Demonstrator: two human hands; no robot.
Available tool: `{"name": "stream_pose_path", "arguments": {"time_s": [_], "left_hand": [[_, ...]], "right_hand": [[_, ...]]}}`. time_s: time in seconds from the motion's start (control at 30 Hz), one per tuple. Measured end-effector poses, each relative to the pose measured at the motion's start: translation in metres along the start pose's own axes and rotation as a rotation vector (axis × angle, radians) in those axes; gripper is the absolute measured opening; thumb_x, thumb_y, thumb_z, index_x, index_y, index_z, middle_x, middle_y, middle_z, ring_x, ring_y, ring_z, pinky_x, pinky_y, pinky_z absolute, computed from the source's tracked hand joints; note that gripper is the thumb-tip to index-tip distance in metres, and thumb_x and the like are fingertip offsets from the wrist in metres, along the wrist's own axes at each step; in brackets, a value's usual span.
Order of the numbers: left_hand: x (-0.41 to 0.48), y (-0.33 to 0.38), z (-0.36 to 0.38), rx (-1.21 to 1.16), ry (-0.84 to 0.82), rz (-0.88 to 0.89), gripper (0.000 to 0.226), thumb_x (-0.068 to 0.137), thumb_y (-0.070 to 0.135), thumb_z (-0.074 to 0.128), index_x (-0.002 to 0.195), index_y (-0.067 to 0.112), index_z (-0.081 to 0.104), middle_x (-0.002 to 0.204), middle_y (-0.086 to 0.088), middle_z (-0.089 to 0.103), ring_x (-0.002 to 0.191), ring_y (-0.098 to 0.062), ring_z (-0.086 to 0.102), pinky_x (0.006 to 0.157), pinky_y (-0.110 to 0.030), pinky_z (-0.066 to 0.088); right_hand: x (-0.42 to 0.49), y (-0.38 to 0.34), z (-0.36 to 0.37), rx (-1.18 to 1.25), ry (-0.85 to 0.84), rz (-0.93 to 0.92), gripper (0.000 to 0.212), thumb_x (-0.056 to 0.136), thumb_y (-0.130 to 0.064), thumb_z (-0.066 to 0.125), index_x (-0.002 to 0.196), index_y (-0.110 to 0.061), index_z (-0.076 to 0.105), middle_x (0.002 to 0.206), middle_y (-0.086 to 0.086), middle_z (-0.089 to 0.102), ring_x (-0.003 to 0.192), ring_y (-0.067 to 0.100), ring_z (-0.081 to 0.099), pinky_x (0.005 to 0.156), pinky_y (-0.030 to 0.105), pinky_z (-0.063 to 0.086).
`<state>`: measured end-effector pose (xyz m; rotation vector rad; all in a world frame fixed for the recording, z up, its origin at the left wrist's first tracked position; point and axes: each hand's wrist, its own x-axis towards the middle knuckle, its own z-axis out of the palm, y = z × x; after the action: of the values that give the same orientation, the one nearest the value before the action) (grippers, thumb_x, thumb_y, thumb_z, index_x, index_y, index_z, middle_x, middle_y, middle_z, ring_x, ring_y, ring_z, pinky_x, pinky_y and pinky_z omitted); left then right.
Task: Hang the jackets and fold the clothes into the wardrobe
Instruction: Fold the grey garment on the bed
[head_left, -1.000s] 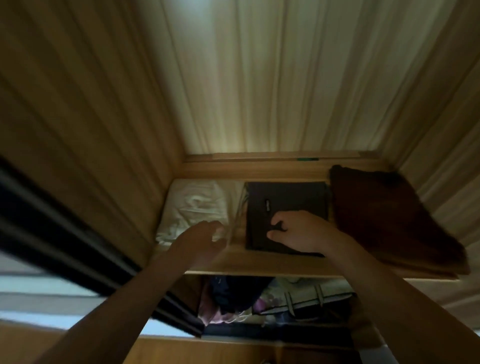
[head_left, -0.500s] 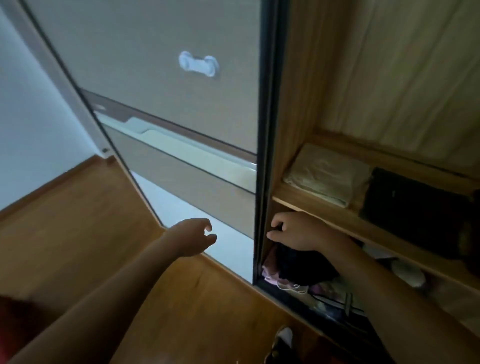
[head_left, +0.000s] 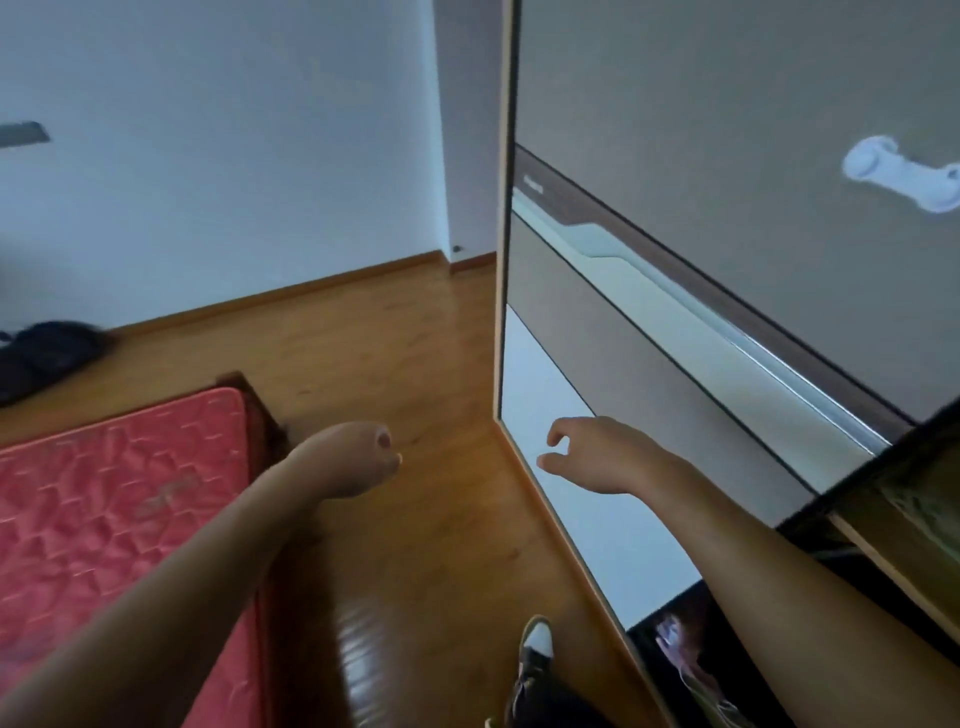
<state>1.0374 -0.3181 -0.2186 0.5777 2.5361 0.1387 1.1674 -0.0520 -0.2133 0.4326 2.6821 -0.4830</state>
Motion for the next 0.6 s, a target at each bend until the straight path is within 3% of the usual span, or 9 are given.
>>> {"name": "stream_pose_path", "arguments": {"time_s": [0.4,0.6], "left_hand": [[0.104,-0.091,-0.077,-0.141,0.094,-0.316,0.043,0.101,0.042,0.051,0.135,0.017,0.058,0.135,-0.006,0.061,0.123,-0.025,0.058,0.104,-0.037,0.046],[0.144,-0.132,-0.119,-0.175,0.164,-0.359,0.038,0.101,0.04,0.052,0.128,0.015,0.062,0.121,-0.005,0.067,0.108,-0.024,0.063,0.092,-0.034,0.051]], "right_hand": [[0.218,-0.094,-0.069,-0.088,-0.077,-0.261,0.047,0.095,-0.06,0.054,0.13,-0.029,0.057,0.124,-0.001,0.065,0.108,0.021,0.062,0.096,0.041,0.053],[0.311,-0.163,-0.108,-0.17,-0.132,-0.4,0.049,0.097,-0.058,0.054,0.135,-0.027,0.056,0.131,0.001,0.063,0.112,0.022,0.061,0.091,0.037,0.053]]}}
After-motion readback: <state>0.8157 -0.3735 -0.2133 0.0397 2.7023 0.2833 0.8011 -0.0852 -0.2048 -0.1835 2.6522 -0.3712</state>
